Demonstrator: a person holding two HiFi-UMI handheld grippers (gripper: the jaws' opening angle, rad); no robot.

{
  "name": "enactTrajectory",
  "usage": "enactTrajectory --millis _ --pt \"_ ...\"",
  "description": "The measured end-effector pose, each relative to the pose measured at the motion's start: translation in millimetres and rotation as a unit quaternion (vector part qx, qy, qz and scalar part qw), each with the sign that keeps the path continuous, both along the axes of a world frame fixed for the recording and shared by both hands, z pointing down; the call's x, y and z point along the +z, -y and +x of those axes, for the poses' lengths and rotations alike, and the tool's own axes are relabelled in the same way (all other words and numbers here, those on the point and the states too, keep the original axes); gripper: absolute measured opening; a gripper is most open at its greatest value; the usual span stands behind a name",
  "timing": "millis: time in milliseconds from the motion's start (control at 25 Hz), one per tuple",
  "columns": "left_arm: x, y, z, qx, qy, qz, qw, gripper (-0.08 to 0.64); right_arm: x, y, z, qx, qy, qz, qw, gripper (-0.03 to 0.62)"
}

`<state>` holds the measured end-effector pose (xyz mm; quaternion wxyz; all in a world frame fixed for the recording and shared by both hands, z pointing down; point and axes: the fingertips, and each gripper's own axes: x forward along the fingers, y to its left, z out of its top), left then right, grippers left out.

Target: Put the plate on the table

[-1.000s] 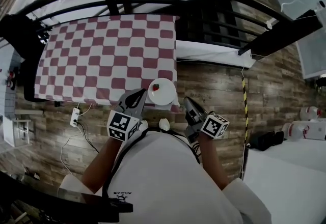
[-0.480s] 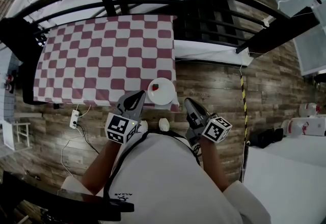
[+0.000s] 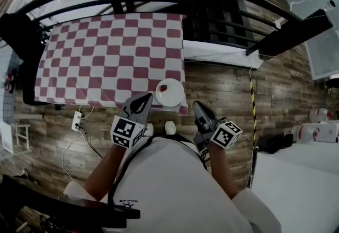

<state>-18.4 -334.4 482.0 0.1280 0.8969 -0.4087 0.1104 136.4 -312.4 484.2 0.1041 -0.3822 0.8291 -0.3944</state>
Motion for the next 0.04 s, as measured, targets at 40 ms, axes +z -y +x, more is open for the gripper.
enactTrajectory --millis 40 --pt "-0.5 -0.4 -0.6 0.001 0.001 0.001 1.0 0.005 -0.4 -0.6 -0.8 0.0 -0.001 0.001 1.0 0.006"
